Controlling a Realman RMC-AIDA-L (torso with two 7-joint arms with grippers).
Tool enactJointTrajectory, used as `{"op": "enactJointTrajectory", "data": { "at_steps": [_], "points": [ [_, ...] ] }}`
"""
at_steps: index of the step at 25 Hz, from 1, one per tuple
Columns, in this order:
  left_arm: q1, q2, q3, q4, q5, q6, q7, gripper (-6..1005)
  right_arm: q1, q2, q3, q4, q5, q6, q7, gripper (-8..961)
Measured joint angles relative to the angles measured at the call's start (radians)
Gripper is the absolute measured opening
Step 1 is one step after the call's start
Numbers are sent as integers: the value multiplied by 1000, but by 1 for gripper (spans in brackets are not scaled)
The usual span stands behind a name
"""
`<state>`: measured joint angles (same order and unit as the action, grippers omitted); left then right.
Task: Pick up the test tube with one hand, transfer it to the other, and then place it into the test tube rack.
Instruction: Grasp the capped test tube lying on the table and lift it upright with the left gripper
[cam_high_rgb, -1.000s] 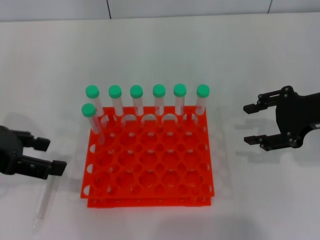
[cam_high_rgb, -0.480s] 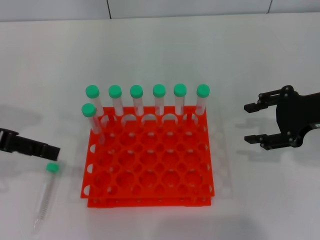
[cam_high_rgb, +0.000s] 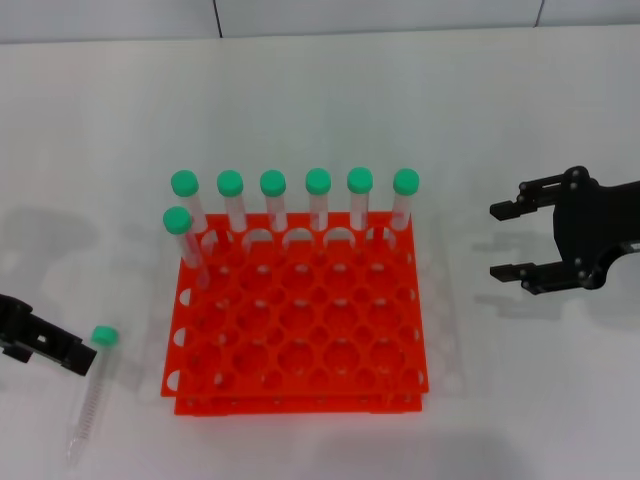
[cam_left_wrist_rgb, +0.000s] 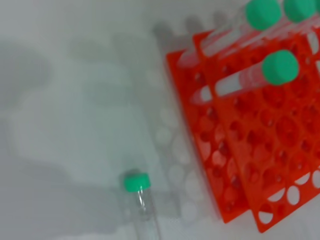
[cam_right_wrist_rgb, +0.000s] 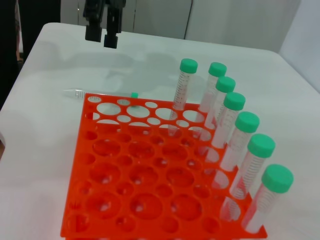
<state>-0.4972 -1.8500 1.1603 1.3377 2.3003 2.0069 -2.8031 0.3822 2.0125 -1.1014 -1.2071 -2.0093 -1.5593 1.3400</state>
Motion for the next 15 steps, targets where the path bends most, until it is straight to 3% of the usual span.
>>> {"op": "enactJointTrajectory", "data": {
  "at_steps": [4,15],
  "points": [
    [-30,6,25,-38,57,7,-8,888,0,0,0,0,0,1,0,636],
    [-102,-4,94,-178,135,7,-1,888,0,2,-1,0,0,2,0,635]
  ]
}}
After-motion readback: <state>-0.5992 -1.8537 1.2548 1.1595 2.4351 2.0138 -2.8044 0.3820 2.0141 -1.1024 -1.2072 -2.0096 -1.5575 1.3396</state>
